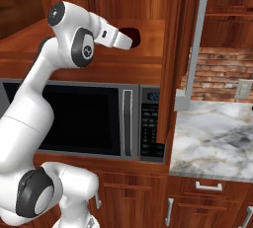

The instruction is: There is a tray on the dining counter. Grab the cup, mug, and pitcher and place them on the tray. The pitcher may be placed next to the tray if it cannot fit the tray.

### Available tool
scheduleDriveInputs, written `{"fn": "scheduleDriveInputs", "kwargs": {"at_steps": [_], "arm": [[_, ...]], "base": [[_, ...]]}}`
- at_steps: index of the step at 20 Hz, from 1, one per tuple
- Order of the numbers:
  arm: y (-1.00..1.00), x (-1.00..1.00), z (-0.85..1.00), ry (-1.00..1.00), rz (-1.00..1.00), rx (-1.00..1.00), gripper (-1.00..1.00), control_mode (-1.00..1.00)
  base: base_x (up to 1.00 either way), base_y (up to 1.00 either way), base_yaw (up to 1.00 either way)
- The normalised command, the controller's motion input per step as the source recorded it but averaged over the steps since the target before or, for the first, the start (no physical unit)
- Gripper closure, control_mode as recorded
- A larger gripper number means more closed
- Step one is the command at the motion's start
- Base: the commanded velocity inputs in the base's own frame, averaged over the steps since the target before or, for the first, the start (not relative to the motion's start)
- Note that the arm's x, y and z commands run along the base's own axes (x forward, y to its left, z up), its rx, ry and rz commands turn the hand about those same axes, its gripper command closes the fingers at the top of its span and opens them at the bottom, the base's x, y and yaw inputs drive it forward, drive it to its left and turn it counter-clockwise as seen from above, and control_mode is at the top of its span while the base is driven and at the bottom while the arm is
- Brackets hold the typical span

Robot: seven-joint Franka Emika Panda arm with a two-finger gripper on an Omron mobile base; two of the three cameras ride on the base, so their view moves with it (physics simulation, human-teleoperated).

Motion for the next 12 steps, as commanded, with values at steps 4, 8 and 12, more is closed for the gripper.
{"fn": "scheduleDriveInputs", "kwargs": {"at_steps": [4, 8, 12], "arm": [[0.0, 0.03, 0.0, 0.0, 0.0, 0.0, -1.0, -1.0], [0.0, 0.09, 0.0, 0.0, 0.0, 0.0, -1.0, -1.0], [0.0, 0.07, 0.0, 0.0, 0.0, 0.0, -1.0, -1.0]], "base": [[0.0, 0.0, 0.0], [0.0, 0.0, 0.0], [0.0, 0.0, 0.0]]}}
